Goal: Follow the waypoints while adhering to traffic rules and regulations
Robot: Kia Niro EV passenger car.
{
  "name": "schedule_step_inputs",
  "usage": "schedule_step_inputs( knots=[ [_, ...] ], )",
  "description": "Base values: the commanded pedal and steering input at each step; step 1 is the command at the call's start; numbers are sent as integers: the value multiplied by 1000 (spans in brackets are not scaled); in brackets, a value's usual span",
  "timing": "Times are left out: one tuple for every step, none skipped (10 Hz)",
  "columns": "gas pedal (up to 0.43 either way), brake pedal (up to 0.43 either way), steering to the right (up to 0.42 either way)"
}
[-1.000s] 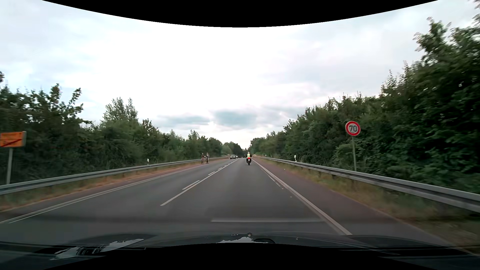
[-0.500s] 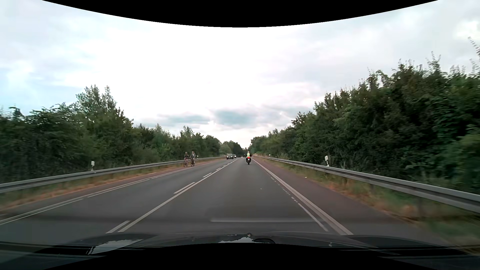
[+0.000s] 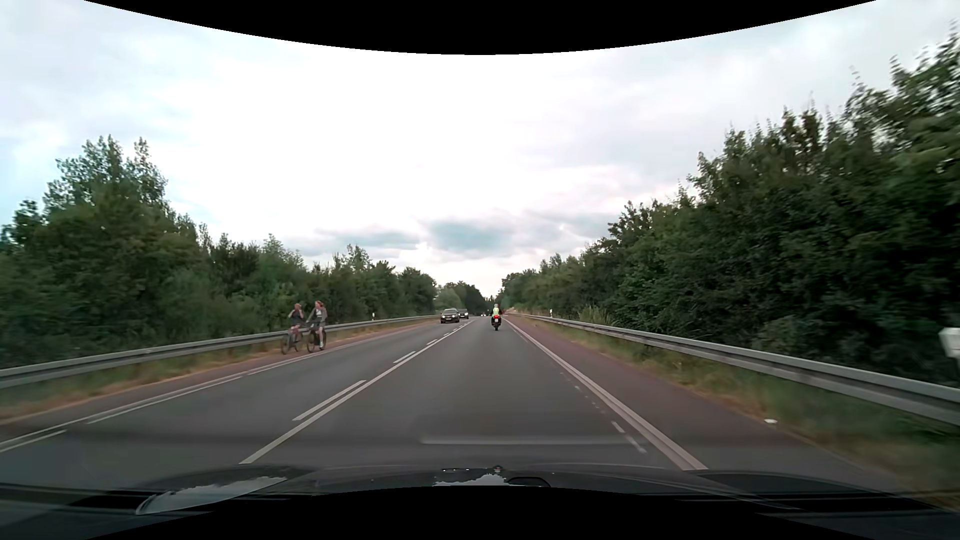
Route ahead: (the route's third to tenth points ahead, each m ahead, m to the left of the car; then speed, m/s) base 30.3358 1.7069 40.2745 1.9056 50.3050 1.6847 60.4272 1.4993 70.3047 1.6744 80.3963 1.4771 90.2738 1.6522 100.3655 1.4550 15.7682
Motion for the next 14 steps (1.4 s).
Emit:
schedule_step_inputs(
  knots=[
    [287, 0, -1],
    [287, 0, -1],
    [287, 0, -1],
    [280, 0, -1],
    [268, 0, -1],
    [268, 0, -2],
    [268, 0, -1],
    [260, 0, -1],
    [248, 0, -2],
    [248, 0, -1],
    [248, 0, -2],
    [248, 0, -2],
    [240, 0, -2],
    [240, 0, -2]
  ],
)
